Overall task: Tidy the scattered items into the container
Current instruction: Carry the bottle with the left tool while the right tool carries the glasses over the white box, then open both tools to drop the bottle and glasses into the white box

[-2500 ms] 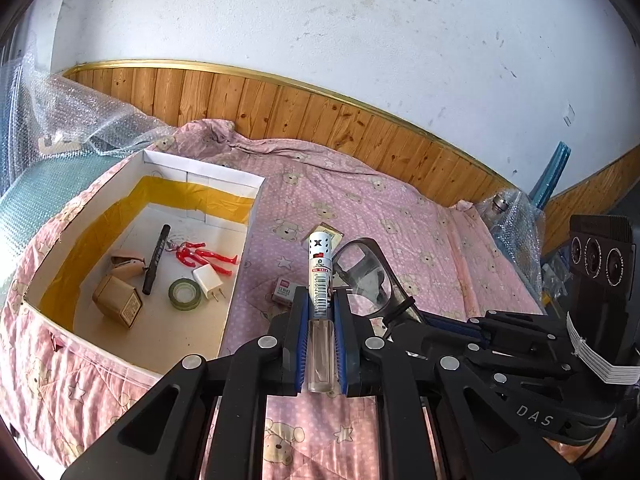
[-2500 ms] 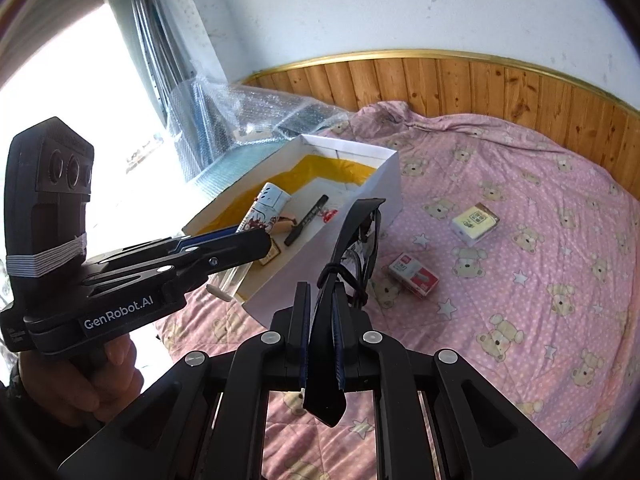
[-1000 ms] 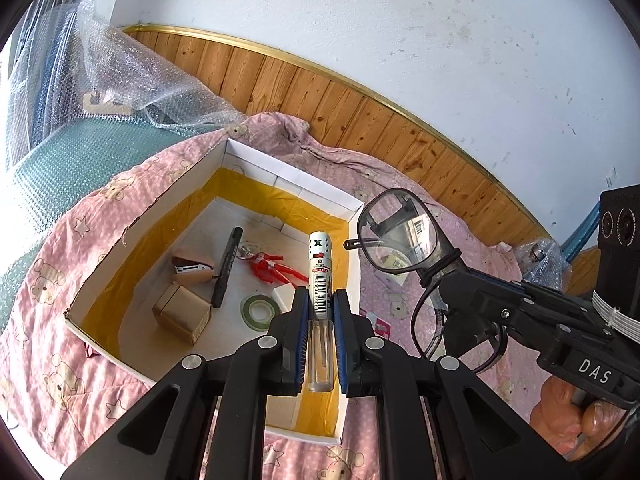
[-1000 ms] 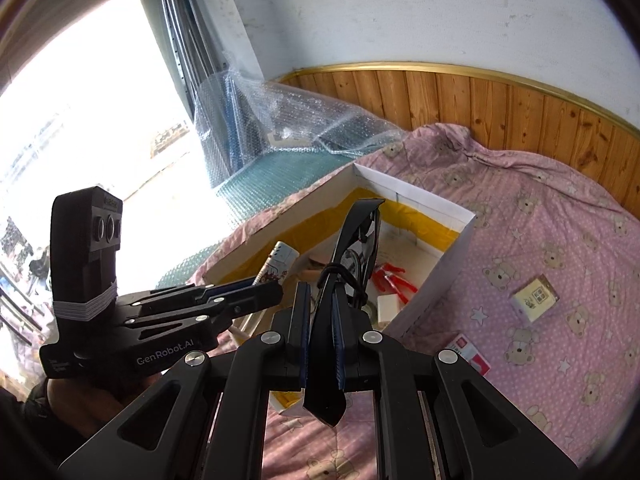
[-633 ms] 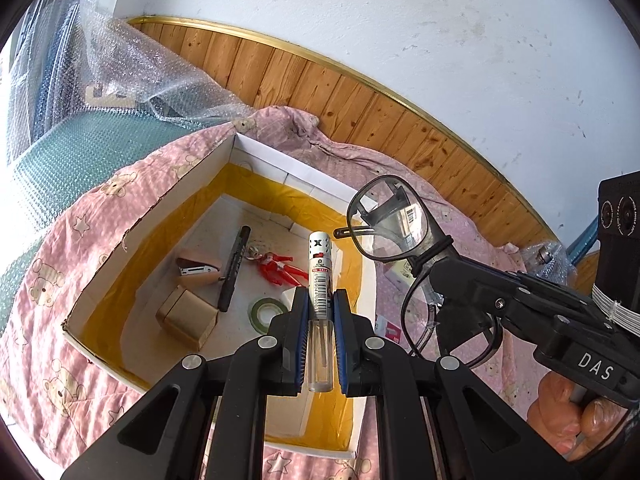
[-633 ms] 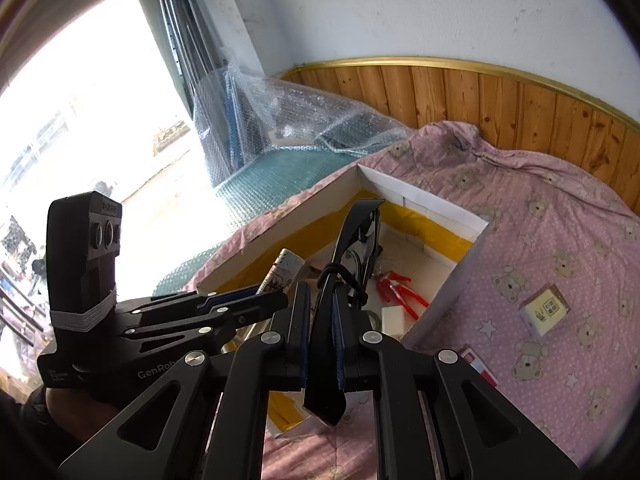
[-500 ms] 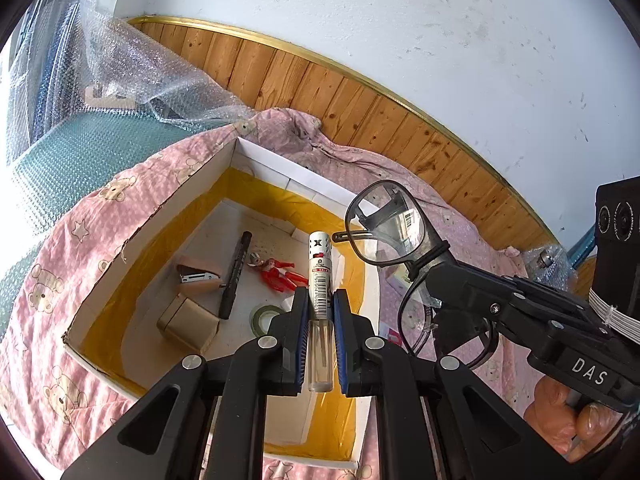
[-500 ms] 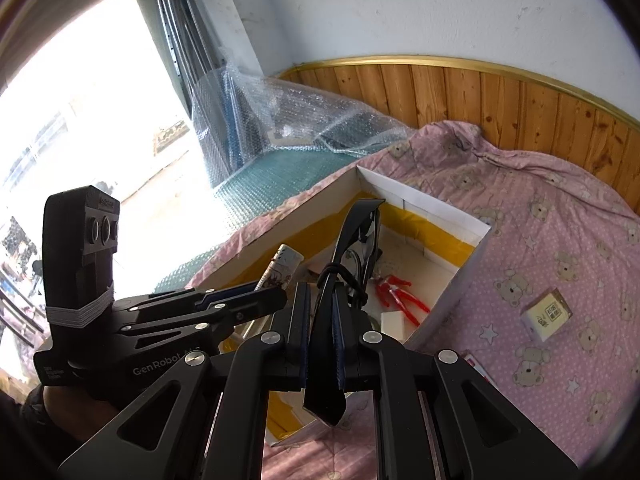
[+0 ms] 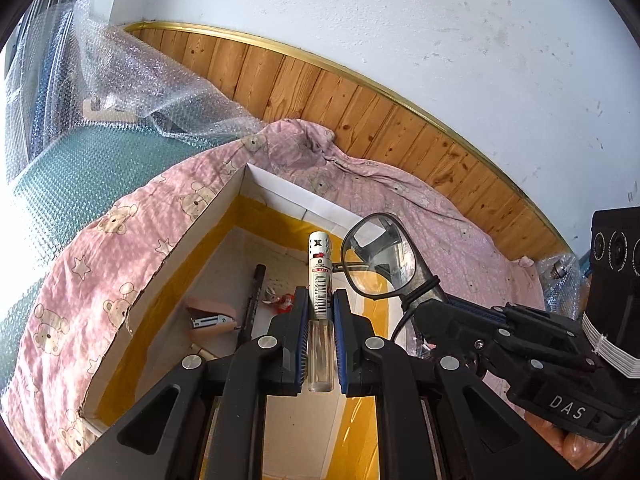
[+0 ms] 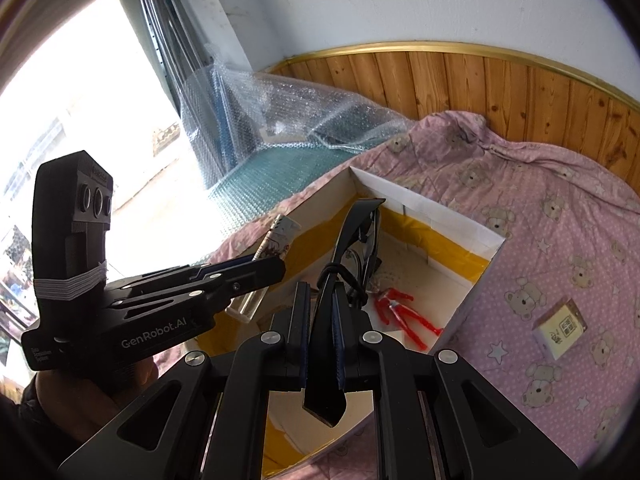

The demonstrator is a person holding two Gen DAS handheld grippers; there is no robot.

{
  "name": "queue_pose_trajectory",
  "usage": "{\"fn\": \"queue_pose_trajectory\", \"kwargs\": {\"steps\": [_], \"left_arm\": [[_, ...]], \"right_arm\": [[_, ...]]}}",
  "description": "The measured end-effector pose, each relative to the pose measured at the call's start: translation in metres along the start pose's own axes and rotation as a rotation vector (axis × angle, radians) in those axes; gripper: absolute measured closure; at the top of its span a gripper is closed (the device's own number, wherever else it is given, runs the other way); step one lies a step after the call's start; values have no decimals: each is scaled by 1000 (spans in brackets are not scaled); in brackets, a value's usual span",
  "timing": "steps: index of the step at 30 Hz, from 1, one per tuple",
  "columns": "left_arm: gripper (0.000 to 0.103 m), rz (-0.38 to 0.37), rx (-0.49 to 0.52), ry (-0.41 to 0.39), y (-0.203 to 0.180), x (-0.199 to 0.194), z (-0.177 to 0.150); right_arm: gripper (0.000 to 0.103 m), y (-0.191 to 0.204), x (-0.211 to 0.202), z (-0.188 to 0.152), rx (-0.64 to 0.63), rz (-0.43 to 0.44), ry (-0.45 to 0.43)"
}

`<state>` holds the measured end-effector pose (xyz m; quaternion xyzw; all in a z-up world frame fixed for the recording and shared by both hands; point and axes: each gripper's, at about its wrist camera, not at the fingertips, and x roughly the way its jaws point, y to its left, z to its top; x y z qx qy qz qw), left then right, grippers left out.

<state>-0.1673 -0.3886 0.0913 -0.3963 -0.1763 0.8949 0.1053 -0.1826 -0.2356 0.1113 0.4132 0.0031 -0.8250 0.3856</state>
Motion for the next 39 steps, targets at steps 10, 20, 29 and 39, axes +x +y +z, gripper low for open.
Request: {"fn": "queue_pose_trajectory", "kwargs": {"steps": [10,20,29,39], "left_arm": [[91,13,-28,45,17,33,23],[91,34,-40,82,28,60,36],[91,51,-39,97,35,76,47],[62,179,3,132,46,111,51]], "right_arm": [[92,-14,28,2,41,17,40],[92,-12,40,-10,57,47,78],[92,-3,49,-21,74,71,111],[54,4,63,-34,84,58,145]]}}
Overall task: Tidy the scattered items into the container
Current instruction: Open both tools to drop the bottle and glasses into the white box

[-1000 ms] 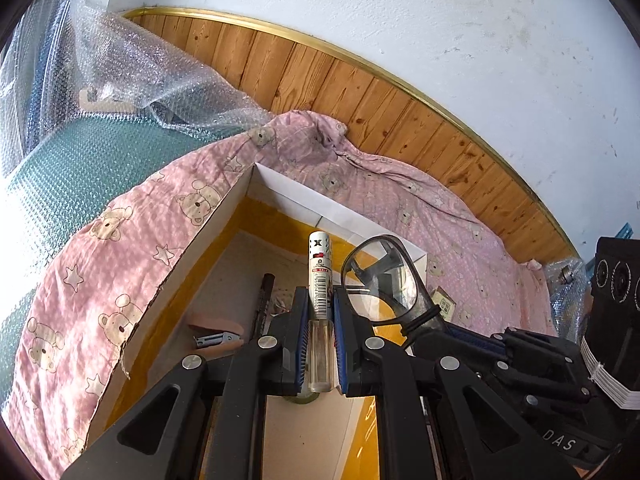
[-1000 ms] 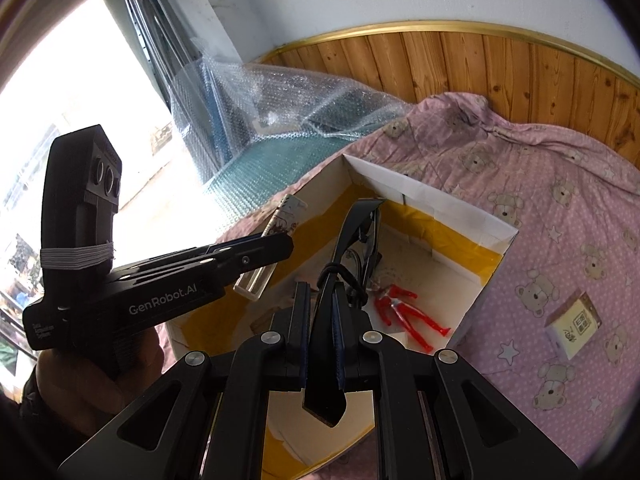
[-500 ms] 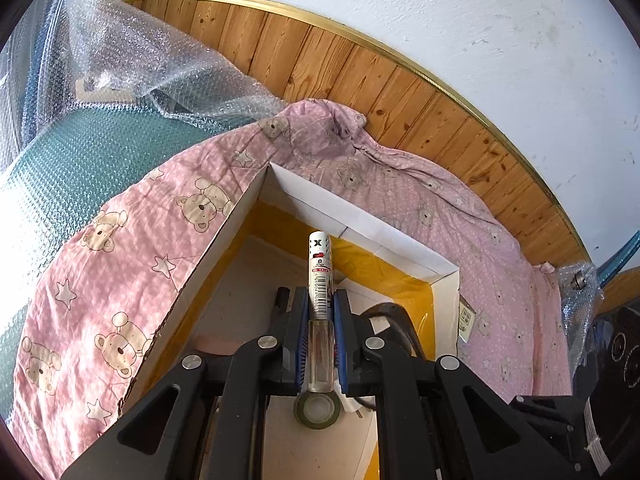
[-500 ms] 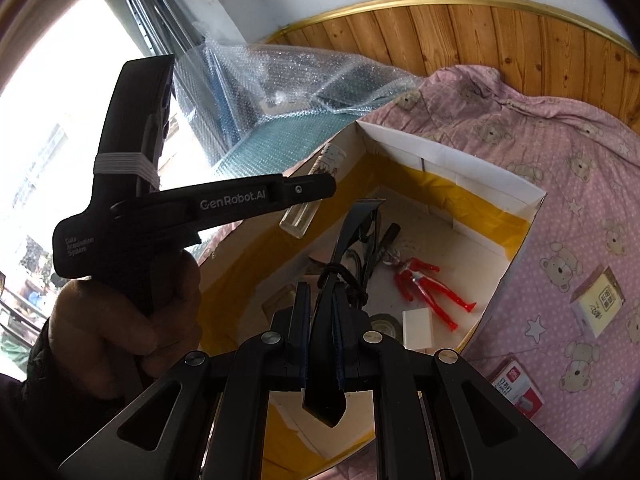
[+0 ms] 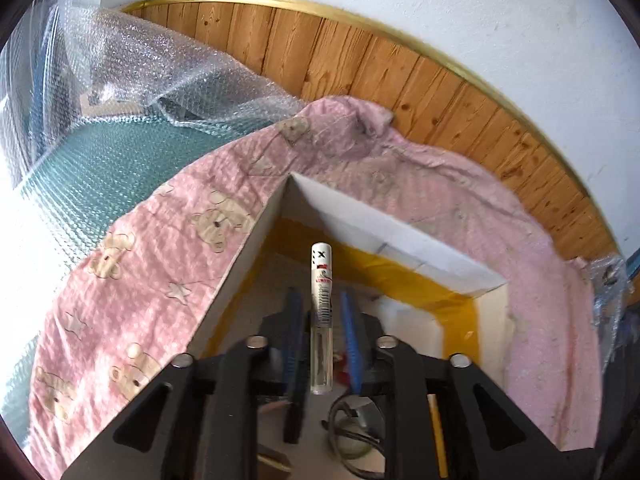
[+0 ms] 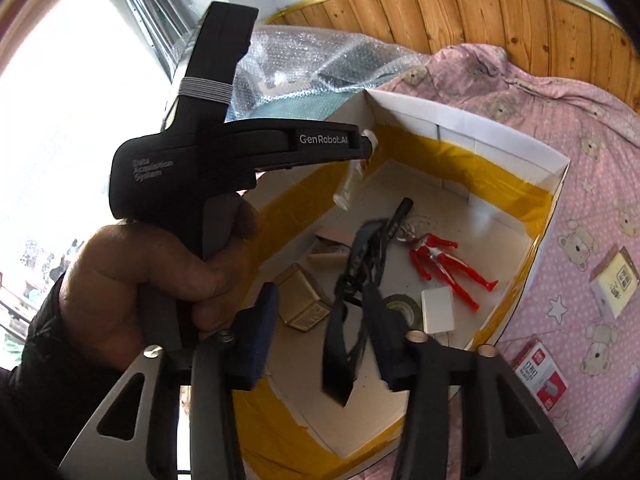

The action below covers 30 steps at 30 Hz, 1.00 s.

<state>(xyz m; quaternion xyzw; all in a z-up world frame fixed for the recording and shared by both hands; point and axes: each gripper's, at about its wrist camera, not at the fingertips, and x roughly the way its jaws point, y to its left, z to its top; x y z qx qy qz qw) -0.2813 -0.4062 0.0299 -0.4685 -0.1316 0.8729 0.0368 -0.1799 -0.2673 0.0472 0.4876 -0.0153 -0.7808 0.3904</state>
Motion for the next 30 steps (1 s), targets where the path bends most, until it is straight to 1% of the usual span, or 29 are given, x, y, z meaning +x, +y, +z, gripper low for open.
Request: {"fn": "queue_pose_trajectory", "kwargs": {"steps": [1,2,4,6,8,12,14,19,23,30], "left_arm": [[62,-13,-13,11,4,3,-1],[61,-21,-12,-1,5,0,-2],[61,-31,-43,-1,13,-5,-5],[61,-54,-88,1,24,-10,-11],[61,-62,-108,1,31,-18,-17],[60,-87,-84,22,26,-30,-33],[59,-93,-52,32,16,-33,-41],[59,-71,26,40,-12,-39,-59],[58,-43,90,21,-31,-53,-68],[57,-61,118,5,-49,-74,-78]], "right_arm": [[54,-3,0,-2,14,6,7],[54,-7,-1,-4,25,6,9],[54,-15,-6,-7,55,10,9],[54,-26,-15,-10,101,29,0],[54,-33,-24,-12,132,37,-16],[54,-44,-41,-18,176,42,-41],[54,-46,-45,-21,189,41,-46],[54,-41,-52,-25,202,45,-54],[54,-34,-62,-30,192,39,-73],[54,-24,-79,-42,194,38,-97]]}}
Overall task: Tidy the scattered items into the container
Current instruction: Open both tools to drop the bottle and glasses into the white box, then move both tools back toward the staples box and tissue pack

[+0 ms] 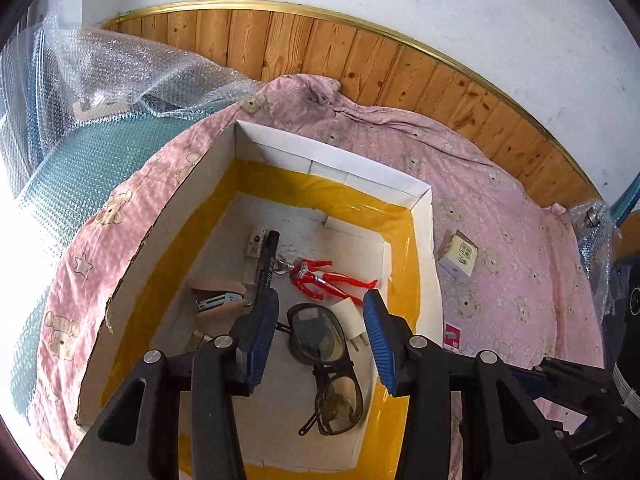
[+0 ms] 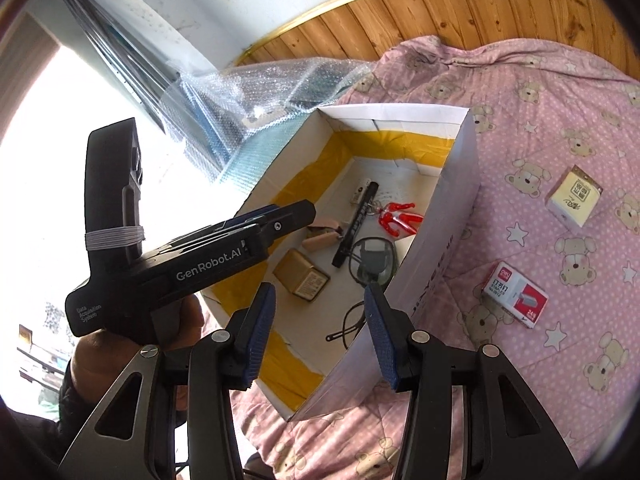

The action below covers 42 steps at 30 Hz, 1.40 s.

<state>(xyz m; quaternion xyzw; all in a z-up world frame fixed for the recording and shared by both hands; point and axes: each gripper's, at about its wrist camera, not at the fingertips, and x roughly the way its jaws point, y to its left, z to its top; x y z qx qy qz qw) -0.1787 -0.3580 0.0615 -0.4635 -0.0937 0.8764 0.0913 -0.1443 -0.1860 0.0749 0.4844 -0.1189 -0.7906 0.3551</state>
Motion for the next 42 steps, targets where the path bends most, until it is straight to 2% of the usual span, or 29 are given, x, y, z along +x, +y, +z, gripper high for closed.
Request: {"fn": "queue_pose_trajectory", "kwargs": {"steps": [13,19,24,31,39,42], "left_arm": [[56,-28,25,-37,-32,-35,-16],[54,-62,37,-40,-49,-45,-28],[54,-114,69,-13,-74,-47,-39],[52,-186,141,34,-122,-42,-52],[52,-187,179,94,-155,-21,-66],[47,-183,183,121,-162,-11,-70]], "right_arm": [[54,0,-41,-20,1,5,-71],[54,-26,-66,-42,50,-15,-116],[54,-66,-79,-65,158,-53,-119],[54,-94,-93,-82,230,-63,-141],[53,-110,-99,-89,261,-53,-150],[53,-120,-101,-94,278,-55,-150]]}}
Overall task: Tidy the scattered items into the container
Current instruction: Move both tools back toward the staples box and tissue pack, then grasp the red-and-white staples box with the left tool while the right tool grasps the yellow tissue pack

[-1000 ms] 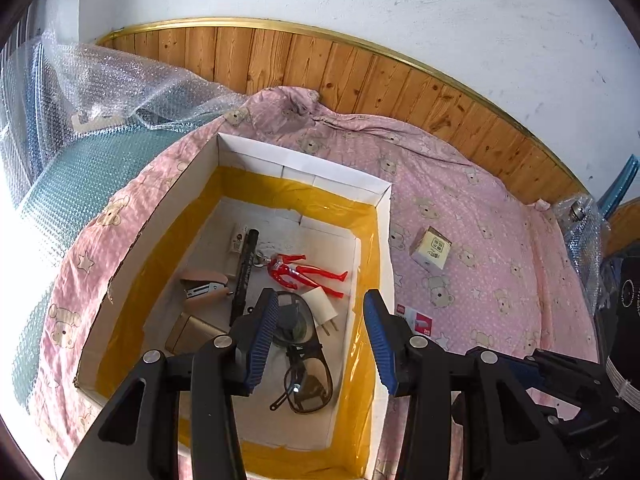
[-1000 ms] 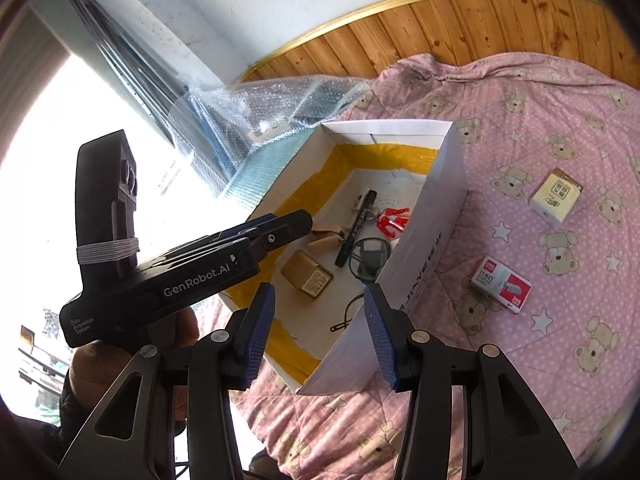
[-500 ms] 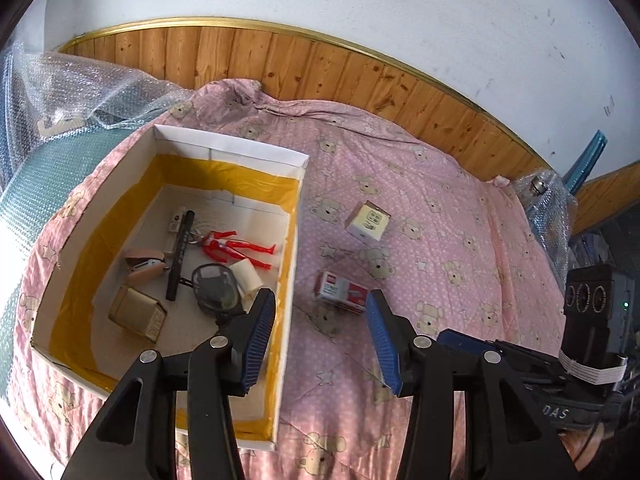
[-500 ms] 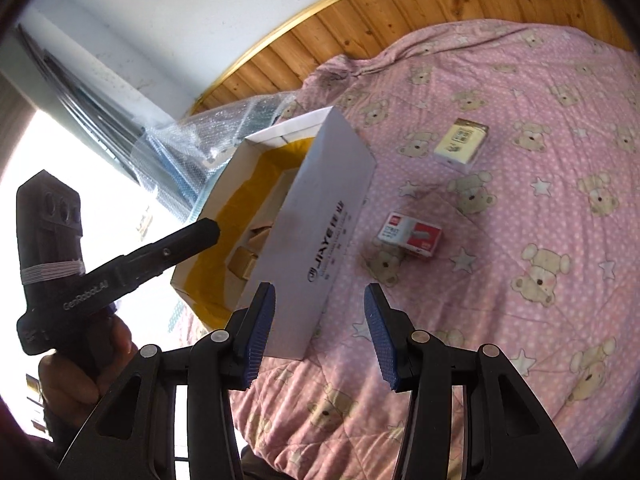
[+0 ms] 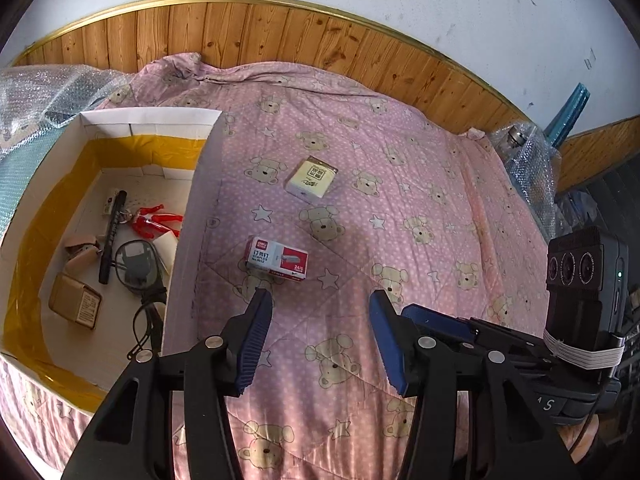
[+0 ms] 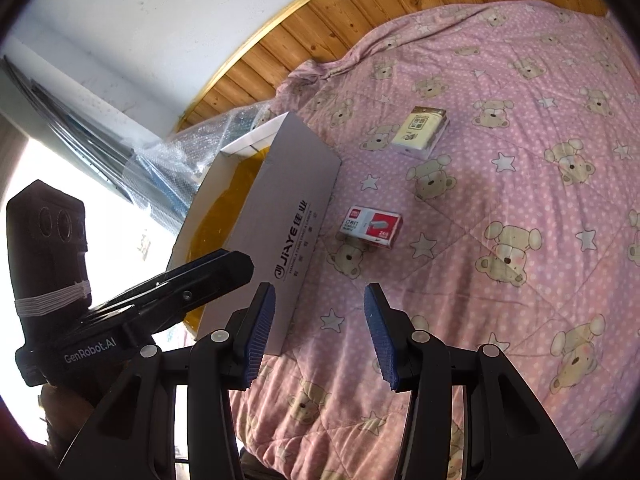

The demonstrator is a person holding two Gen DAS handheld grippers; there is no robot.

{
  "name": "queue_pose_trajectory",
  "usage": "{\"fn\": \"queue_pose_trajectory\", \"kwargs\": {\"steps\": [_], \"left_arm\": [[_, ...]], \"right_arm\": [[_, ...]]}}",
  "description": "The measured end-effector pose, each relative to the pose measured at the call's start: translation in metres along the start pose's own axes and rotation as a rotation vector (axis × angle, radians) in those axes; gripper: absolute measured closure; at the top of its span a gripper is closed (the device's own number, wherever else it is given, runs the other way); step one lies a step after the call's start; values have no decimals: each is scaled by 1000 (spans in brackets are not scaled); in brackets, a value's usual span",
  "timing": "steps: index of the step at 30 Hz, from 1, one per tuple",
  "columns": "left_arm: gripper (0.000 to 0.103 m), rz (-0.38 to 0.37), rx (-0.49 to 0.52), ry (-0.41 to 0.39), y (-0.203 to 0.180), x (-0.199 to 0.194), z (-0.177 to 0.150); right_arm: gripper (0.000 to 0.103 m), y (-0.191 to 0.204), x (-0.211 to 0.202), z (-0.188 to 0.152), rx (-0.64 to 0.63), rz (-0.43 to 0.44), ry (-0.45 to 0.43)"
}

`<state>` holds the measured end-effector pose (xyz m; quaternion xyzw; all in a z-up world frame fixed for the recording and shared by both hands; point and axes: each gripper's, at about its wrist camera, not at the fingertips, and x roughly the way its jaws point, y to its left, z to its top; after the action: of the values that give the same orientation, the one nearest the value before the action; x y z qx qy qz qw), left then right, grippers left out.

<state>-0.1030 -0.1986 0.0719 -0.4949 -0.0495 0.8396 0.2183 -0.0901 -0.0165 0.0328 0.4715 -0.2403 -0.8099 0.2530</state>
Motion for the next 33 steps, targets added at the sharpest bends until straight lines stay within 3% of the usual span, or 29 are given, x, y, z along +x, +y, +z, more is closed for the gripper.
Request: {"fn": "queue_pose_trajectory", "kwargs": {"steps": [21,33], "left_arm": [[42,-24,-143,179,12,96,1],[36,71,-261,217,43,162,18]], "right_arm": [[53,-64,6,7,114,-28,32],[53,-100,27,28,178,-64,56]]}}
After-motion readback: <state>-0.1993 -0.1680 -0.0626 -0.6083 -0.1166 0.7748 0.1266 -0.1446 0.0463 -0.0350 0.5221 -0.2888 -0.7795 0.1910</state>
